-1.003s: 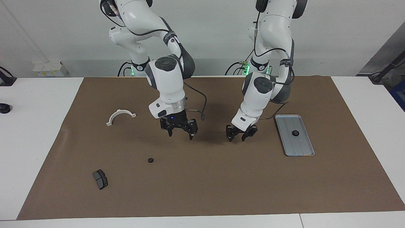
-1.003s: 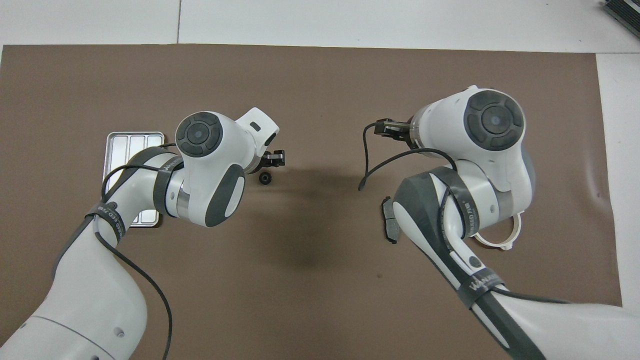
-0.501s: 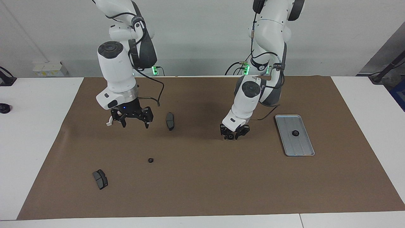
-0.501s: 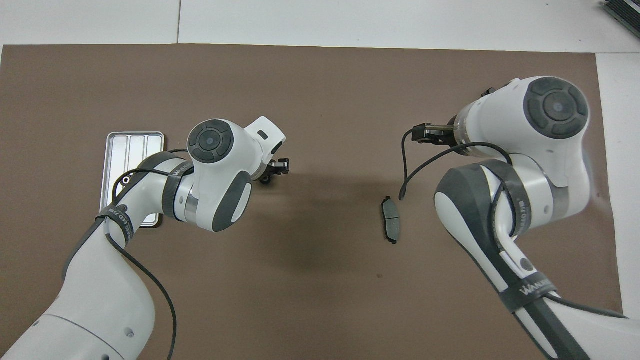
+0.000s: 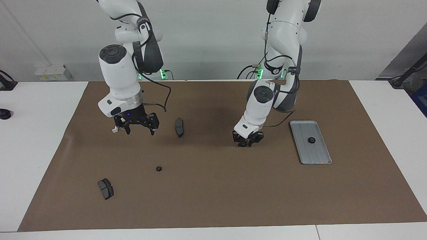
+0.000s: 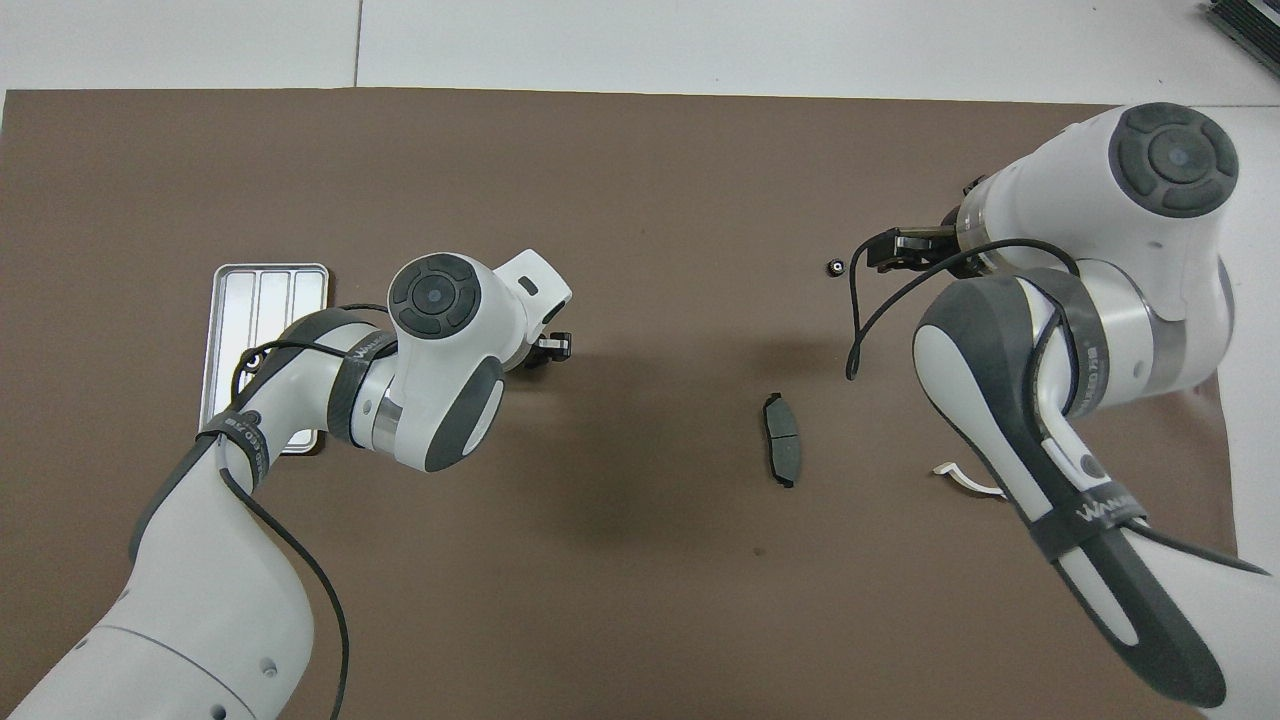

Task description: Pick bearing gear from pile to tray

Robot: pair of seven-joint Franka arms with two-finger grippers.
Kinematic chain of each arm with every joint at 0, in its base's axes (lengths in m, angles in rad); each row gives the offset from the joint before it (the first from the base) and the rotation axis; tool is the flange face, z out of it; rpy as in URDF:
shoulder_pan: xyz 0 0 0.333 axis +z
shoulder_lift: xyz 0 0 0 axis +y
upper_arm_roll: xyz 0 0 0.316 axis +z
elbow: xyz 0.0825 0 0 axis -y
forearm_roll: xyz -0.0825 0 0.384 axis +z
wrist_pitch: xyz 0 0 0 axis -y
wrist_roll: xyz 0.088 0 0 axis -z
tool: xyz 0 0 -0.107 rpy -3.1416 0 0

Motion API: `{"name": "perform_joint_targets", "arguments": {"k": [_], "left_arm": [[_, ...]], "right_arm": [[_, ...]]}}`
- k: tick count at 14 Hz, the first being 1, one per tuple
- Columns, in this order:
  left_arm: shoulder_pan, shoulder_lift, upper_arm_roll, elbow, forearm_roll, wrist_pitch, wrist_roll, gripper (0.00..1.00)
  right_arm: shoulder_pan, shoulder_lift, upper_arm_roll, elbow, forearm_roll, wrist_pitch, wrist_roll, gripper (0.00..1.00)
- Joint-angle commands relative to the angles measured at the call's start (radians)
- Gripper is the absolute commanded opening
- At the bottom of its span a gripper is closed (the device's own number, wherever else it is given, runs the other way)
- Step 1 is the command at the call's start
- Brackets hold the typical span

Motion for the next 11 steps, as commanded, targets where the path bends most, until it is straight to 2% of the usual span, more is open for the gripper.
{"name": "perform_joint_targets", "arguments": {"k": [1, 6, 10, 11], "left_arm": [[-0.024, -0.013, 0.015, -0.023, 0.012, 0.006, 0.0, 0.32], [-0.009, -0.012, 0.016, 0.009, 0.012, -0.032, 0.003, 0.05], [0.118, 0.024, 0.016, 0.189, 0.009, -0.188, 0.052, 0.0], [0.158, 0.021, 0.013, 0.198, 0.0, -0.214, 0.101, 0.0]], "right_arm": [[-0.021, 0.121, 0.017, 0.086, 0.006, 0.067, -0.021, 1.0], [-0.018, 0.256, 0.023, 0.13, 0.008, 0.147, -0.021, 1.0], [-0.01, 0.296, 0.024, 0.129, 0.029, 0.195, -0.019, 1.0], [-0.008, 0.3, 0.024, 0.127, 0.037, 0.195, -0.019, 0.99]]}}
